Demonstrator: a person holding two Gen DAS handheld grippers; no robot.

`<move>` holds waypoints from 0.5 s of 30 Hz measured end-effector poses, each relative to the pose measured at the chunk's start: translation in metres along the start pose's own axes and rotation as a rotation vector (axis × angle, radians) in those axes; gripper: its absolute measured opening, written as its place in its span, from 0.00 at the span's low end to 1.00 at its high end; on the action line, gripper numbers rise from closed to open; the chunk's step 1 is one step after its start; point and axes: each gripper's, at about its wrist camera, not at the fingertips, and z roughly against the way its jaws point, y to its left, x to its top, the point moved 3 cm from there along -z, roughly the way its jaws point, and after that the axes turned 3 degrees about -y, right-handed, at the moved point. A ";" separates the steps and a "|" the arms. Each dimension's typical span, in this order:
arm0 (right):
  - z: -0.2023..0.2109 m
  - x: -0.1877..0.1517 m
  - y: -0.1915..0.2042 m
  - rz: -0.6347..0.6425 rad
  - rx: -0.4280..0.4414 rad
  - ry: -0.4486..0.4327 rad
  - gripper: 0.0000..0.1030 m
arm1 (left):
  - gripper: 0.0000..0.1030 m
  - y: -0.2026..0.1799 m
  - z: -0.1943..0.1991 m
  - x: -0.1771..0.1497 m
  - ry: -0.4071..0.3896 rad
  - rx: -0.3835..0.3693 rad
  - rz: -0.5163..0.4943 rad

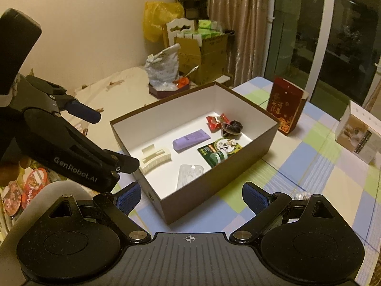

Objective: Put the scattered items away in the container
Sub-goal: 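Move both tools back from the box toward the remaining tubes and swabs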

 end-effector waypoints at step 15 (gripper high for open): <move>0.063 -0.063 -0.029 -0.137 -0.124 -0.026 0.94 | 0.96 -0.056 0.015 -0.031 -0.052 -0.002 0.043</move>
